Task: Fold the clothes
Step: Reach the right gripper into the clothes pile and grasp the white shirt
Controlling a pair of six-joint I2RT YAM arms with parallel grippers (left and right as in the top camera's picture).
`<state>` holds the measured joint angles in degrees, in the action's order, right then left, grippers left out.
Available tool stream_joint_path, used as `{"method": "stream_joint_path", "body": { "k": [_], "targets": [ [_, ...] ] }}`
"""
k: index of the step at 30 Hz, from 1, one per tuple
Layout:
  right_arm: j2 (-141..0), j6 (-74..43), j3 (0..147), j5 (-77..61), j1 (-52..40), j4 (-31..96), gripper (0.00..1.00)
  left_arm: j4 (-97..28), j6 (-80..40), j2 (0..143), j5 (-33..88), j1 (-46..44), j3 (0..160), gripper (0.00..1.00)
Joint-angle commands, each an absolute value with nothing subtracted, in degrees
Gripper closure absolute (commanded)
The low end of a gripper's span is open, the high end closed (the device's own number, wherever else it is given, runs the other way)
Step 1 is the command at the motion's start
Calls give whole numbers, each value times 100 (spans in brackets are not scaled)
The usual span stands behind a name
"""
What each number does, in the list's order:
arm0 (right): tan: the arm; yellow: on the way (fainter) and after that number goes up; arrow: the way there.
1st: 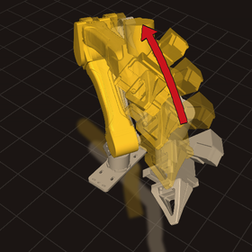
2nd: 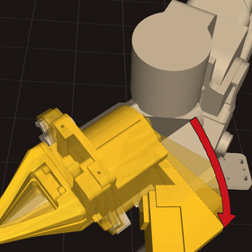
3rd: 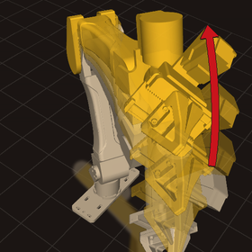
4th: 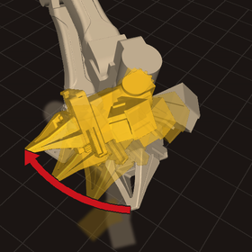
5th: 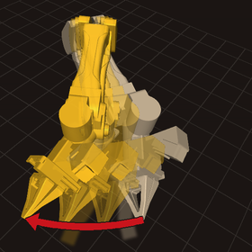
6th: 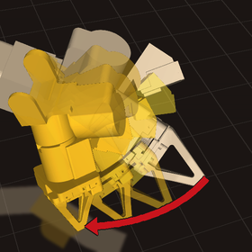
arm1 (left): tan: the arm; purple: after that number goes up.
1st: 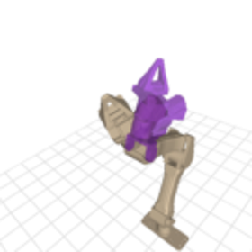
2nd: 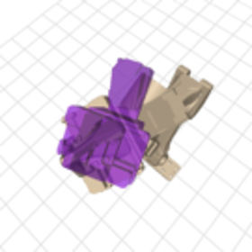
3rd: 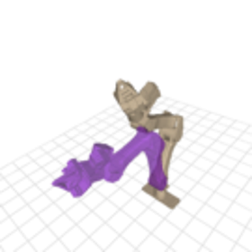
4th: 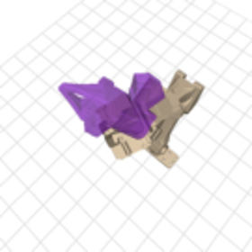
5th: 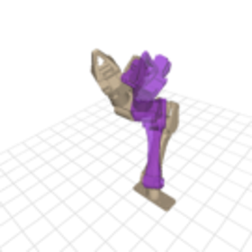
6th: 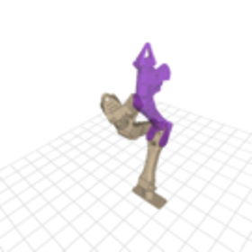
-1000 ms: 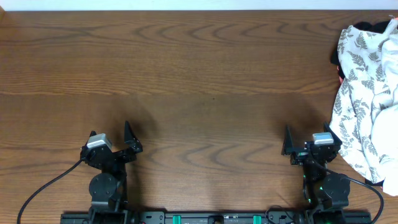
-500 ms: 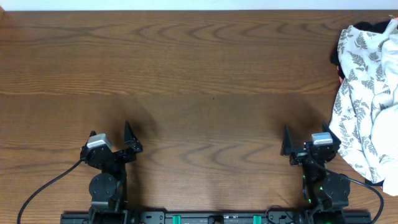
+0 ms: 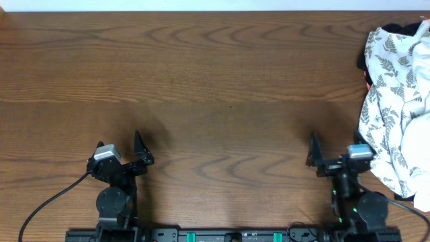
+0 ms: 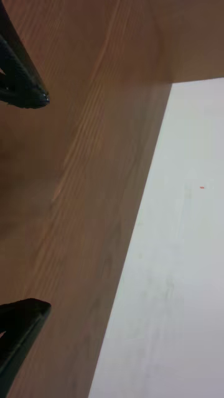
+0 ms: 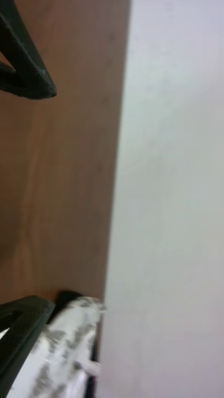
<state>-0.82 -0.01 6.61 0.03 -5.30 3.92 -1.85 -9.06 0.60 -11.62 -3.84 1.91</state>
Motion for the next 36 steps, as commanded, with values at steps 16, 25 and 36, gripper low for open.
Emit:
{"method": "stream_joint_path", "body": {
  "k": [16, 25, 36],
  "targets": [
    [-4163, -513, 4639, 565, -86, 2327, 1, -287, -860, 23, -1251, -360, 23, 2],
    [-5579, -510, 5889, -1063, 305, 4077, 1, -287, -860, 23, -1251, -360, 23, 2],
    [-5572, -1441, 5889, 506, 631, 4491, 1, -287, -860, 23, -1251, -360, 23, 2]
  ]
}}
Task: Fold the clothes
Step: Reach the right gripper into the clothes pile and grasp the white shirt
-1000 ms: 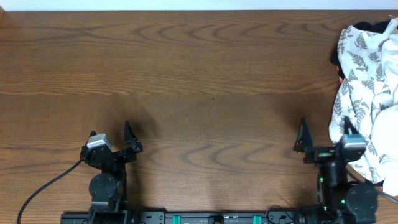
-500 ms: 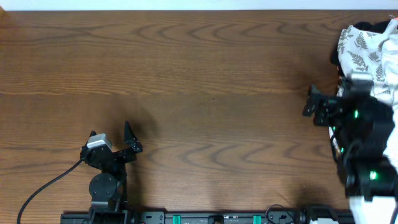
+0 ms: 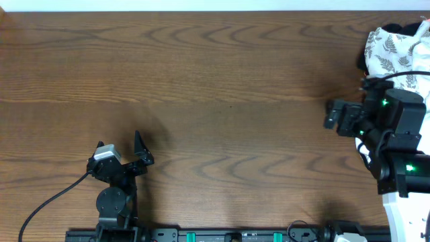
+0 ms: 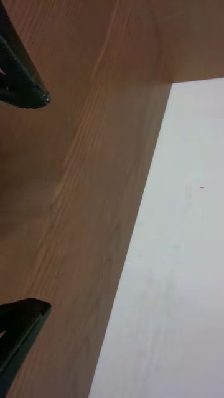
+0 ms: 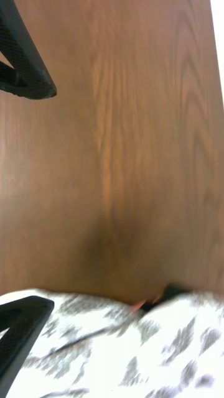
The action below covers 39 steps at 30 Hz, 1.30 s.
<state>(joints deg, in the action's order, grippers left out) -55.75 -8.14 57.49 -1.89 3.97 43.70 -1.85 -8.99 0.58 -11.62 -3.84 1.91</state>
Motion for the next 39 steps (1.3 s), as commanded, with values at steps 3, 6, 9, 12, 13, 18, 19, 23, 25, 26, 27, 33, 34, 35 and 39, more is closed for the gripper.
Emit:
{"method": "stream_joint_path", "body": {
  "k": [3, 6, 9, 12, 13, 18, 19, 23, 25, 26, 27, 33, 34, 35, 39],
  "targets": [
    [-5658, -1861, 5889, 622, 1131, 4735, 8, -287, -862, 23, -1251, -360, 23, 2],
    [-5784, -1970, 5889, 434, 1809, 4823, 23, -287, -860, 23, -1251, -360, 23, 2],
    [-5975, -1966, 5889, 222, 2499, 4897, 31, -287, -860, 23, -1251, -360, 23, 2],
    [-6243, -1898, 5889, -69, 3105, 4965, 30, -287, -862, 23, -1251, -360, 23, 2],
    [-6340, -1900, 5889, -158, 3286, 4993, 30, -287, -860, 23, -1251, -360, 23, 2],
    [-6744, -1911, 5889, -495, 4021, 5030, 36, -287, -860, 23, -1251, -360, 23, 2],
    [-6794, -1933, 5889, -495, 4125, 5030, 37, -287, -860, 23, -1251, -360, 23, 2],
    [-6893, -2106, 5887, -489, 4473, 5035, 45, -287, -860, 23, -1251, -360, 23, 2],
    [-6893, -2217, 5887, -475, 4628, 5039, 47, -287, -860, 23, -1251, -360, 23, 2],
    [-6893, -2281, 5887, -467, 4711, 5039, 47, -287, -860, 23, -1251, -360, 23, 2],
    [-6893, -2399, 5885, -456, 4825, 5043, 48, -287, -860, 23, -1251, -360, 23, 2],
    [-6899, -2934, 5852, -432, 5299, 5057, 48, -287, -860, 23, -1251, -360, 23, 2],
    [-6904, -2998, 5839, -432, 5369, 5046, 47, -287, -862, 23, -1251, -360, 23, 2],
    [-6919, -3055, 5824, -434, 5433, 5037, 48, -287, -860, 23, -1251, -360, 23, 2],
    [-7070, -3131, 5787, -436, 5592, 4960, 48, -290, -860, 23, -1251, -360, 23, 2]
  ]
}}
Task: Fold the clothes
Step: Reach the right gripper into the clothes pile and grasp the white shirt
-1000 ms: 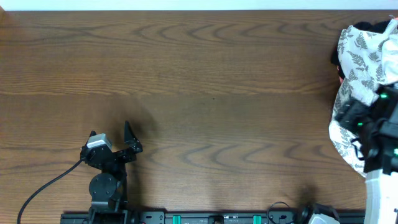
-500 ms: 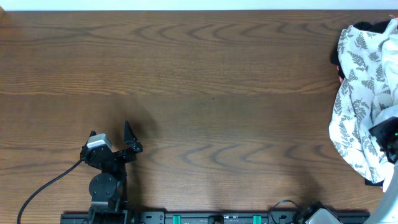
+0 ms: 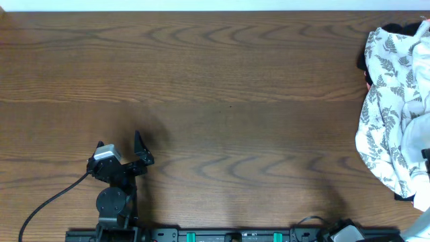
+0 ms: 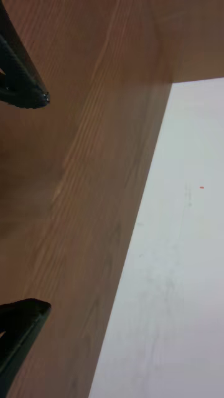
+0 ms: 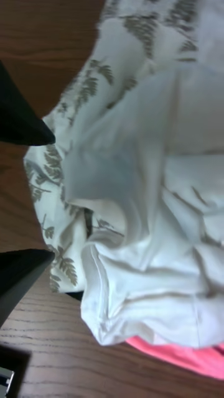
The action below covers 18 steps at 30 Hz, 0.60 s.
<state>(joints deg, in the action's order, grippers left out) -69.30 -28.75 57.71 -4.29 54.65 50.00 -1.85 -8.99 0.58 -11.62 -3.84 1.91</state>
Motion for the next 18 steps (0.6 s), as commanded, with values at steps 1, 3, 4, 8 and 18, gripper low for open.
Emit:
{"method": "stream_joint_path", "body": {
  "k": [1, 3, 4, 8, 18],
  "targets": [
    [-7129, -3131, 5774, -434, 5603, 4928, 48, -287, -860, 23, -1251, -360, 23, 2],
    [-7269, -3133, 5734, -432, 5610, 4831, 48, -287, -862, 23, -1251, -360, 23, 2],
    [-7345, -3157, 5719, -432, 5610, 4786, 48, -287, -860, 23, -1251, -360, 23, 2],
    [-7677, -3319, 5686, -432, 5610, 4563, 49, -287, -860, 23, -1251, -360, 23, 2],
    [-8055, -3345, 5542, -440, 5607, 4128, 49, -287, -860, 23, -1251, -360, 23, 2]
  ]
}}
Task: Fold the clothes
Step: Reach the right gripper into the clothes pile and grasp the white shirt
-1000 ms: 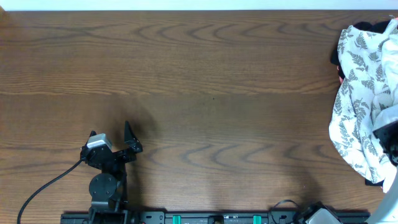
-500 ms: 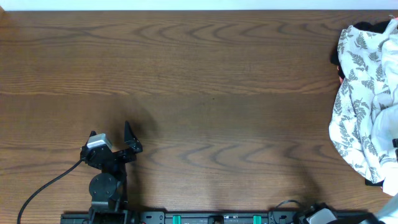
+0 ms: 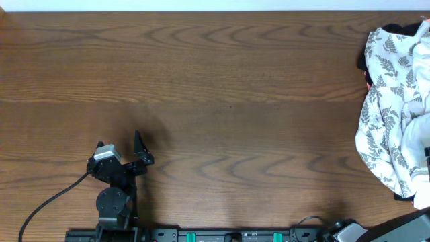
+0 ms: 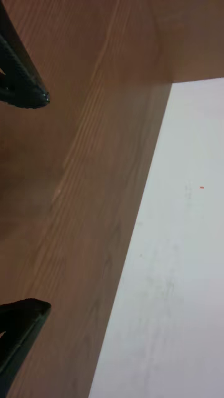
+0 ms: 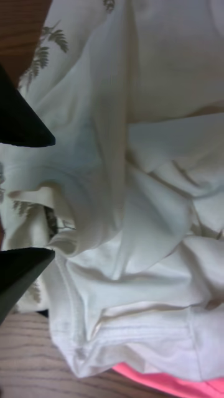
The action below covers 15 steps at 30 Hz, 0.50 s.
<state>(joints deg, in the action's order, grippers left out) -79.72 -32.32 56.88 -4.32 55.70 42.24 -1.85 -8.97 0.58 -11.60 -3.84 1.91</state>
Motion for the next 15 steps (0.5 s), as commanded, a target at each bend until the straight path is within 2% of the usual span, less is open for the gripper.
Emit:
{"method": "stream_joint_path", "body": {
  "k": [1, 9, 15],
  "targets": [
    [-8073, -3350, 5489, -460, 5607, 4053, 50, -287, -860, 23, -1251, -360, 23, 2],
    [-8082, -3524, 4925, -722, 5607, 3354, 52, -287, -860, 23, -1251, -360, 23, 2],
    [-8082, -3514, 4836, -847, 5551, 3144, 62, -287, -860, 23, -1251, -360, 23, 2]
  ]
}}
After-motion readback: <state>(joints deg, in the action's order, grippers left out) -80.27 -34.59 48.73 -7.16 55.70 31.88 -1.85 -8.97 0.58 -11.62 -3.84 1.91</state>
